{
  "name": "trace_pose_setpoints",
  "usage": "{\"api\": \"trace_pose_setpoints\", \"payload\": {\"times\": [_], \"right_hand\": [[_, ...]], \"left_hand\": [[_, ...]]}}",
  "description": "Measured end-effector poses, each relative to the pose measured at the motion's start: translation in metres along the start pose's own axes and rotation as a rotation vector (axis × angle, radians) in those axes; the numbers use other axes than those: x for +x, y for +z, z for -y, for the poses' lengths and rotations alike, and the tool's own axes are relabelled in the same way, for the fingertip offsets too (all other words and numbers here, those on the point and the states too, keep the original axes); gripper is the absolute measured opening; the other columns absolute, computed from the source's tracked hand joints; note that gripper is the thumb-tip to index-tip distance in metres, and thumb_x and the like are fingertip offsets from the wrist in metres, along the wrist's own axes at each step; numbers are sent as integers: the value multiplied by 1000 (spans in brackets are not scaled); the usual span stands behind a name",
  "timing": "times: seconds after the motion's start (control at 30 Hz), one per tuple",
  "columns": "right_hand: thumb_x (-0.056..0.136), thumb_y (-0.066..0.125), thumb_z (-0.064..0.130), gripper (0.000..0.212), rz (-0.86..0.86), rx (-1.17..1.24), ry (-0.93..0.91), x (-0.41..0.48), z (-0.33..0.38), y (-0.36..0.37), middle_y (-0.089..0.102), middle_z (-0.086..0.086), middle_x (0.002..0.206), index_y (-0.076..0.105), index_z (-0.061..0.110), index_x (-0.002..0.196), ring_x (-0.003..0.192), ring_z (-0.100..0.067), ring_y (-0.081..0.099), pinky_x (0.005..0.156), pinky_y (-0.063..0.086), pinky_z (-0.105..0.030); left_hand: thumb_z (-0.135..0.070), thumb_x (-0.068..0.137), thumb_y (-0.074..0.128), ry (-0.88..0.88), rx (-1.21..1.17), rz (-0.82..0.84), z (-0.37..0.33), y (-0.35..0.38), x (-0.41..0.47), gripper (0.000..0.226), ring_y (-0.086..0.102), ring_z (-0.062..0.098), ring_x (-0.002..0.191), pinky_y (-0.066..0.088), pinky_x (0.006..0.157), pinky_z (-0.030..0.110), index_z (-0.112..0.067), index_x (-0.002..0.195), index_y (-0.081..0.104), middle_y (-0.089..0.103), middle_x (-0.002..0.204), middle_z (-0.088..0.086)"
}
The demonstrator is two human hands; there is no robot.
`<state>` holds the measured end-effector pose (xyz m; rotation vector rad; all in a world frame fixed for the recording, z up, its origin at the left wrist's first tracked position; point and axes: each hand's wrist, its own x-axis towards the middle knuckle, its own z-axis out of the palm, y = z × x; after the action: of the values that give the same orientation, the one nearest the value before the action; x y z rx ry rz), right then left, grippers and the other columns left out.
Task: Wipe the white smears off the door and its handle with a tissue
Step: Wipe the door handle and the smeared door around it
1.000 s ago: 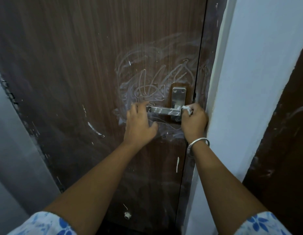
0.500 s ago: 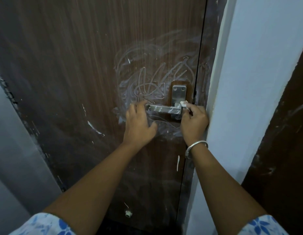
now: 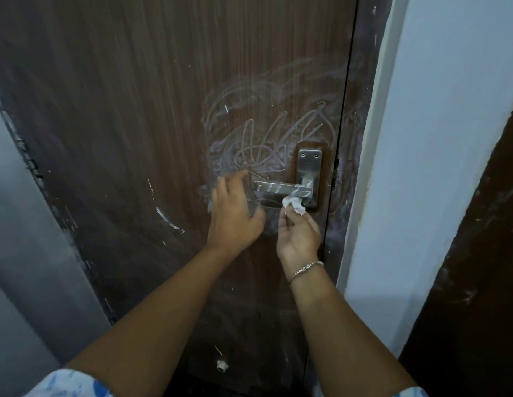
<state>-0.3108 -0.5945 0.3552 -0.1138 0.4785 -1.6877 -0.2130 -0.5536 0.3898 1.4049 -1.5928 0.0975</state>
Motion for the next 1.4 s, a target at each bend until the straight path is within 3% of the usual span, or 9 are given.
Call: {"api": "trace_pose_setpoints", "payload": {"times": [0.17, 0.37, 0.43, 0.57, 0.63, 0.77, 1.03, 1.23, 1.4], "right_hand": [[82, 53, -20, 26, -81, 251, 69, 0, -9, 26, 55, -12, 82, 46, 5, 84, 72, -19, 59, 75, 51, -33], [89, 52, -6, 19, -116, 268, 98, 8, -5, 47, 55, -6, 104, 57, 5, 103, 92, -14, 54, 71, 51, -24], [89, 54, -4, 14, -156, 273, 99, 8, -5, 51, 55, -6, 106, 58, 8, 96, 92, -14, 53, 66, 51, -23], [87, 57, -4, 18, -228, 255, 60, 6, -7, 51, 57, -8, 98, 55, 2, 104, 76, -10, 57, 74, 52, -22], [84, 60, -5, 19, -254, 269, 18, 2, -11, 46, 60, -7, 86, 53, 2, 101, 62, -9, 60, 58, 54, -18], [82, 60, -10, 19, -251, 182, -99, 1, -12, 40, 58, -8, 82, 51, 6, 78, 68, -13, 61, 53, 53, -17], [77, 61, -16, 27, -245, 9, -326, 4, -6, 37, 60, -8, 73, 52, 8, 71, 68, -15, 61, 53, 53, -15], [76, 63, -15, 26, -223, -71, -391, 1, -2, 32, 65, -9, 77, 57, 9, 83, 71, -15, 65, 56, 53, -16], [77, 61, -16, 28, -204, -145, -461, 4, 9, 21, 67, -18, 91, 63, 1, 100, 86, -26, 66, 71, 57, -27]], "left_hand": [[-11, 70, 66, 14, 54, -35, 6, -17, 10, 67, 38, 33, 119, 32, 102, 39, -8, 131, 39, 38, 128, 15], [-11, 70, 66, 34, 72, -2, 5, -17, 11, 67, 37, 32, 120, 32, 103, 40, -7, 132, 39, 38, 129, 15], [-9, 70, 66, 41, 72, 2, 7, -16, 10, 67, 38, 33, 119, 31, 103, 39, -7, 131, 40, 39, 128, 16], [-8, 70, 66, 52, 79, -5, 11, -15, 9, 64, 39, 33, 119, 28, 102, 35, -4, 129, 42, 42, 127, 17], [-8, 70, 67, 46, 78, -3, 12, -15, 9, 64, 39, 33, 120, 27, 102, 34, -3, 129, 42, 42, 127, 18], [-10, 72, 67, 44, 71, 8, 14, -14, 8, 63, 38, 32, 120, 28, 102, 35, -5, 129, 41, 41, 128, 17], [-10, 72, 68, 52, 74, 20, 15, -16, 6, 63, 39, 33, 120, 30, 104, 37, -2, 129, 42, 42, 127, 18], [-12, 73, 68, 32, 82, 26, 28, -21, 5, 64, 38, 30, 122, 26, 103, 30, -5, 131, 41, 39, 130, 16], [-11, 74, 68, 15, 55, 29, 33, -18, 2, 63, 38, 30, 121, 25, 101, 28, -4, 130, 41, 40, 130, 16]]}}
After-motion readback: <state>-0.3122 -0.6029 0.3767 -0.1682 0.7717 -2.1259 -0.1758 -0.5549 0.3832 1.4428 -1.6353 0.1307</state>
